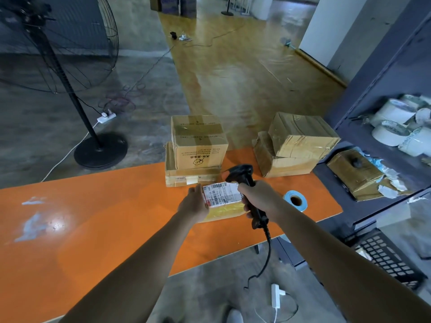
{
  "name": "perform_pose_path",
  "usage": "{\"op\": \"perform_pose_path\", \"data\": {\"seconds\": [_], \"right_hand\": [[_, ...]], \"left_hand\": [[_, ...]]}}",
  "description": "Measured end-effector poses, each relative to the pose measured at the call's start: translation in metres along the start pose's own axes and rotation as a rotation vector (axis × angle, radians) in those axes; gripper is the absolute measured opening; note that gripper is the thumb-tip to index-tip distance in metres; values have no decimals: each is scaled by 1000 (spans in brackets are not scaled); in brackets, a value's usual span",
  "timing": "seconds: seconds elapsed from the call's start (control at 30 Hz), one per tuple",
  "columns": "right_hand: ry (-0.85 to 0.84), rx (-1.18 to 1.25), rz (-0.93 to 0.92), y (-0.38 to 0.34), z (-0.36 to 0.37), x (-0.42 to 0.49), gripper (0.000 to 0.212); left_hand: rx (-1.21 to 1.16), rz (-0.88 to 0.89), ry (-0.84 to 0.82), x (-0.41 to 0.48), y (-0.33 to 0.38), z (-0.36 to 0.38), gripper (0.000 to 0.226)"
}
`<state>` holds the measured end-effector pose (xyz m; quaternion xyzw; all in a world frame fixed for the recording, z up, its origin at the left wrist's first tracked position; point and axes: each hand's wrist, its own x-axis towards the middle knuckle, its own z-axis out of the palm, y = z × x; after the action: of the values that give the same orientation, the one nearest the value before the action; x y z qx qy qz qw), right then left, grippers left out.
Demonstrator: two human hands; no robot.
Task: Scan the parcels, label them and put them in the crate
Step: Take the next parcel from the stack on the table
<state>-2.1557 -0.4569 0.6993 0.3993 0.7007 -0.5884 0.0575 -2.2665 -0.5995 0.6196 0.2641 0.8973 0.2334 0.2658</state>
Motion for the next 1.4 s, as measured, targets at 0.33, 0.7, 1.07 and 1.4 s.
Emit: {"op": "perform_pose_path", "data": {"seconds": [0.33,0.7,1.07,1.4], "right_hand": [[200,6,3,38,-47,41,17],[214,-342,59,103,-74,108,20],[148,-499,7,134,-80,138,38],[190,-557,-145,131,-112,121,32]], "left_hand": [[166,-5,13,12,18,13,79],[311,-62,152,20,22,32,95],[533,178,255,27,76,53,101],[554,274,179,36,131,78,102]]}}
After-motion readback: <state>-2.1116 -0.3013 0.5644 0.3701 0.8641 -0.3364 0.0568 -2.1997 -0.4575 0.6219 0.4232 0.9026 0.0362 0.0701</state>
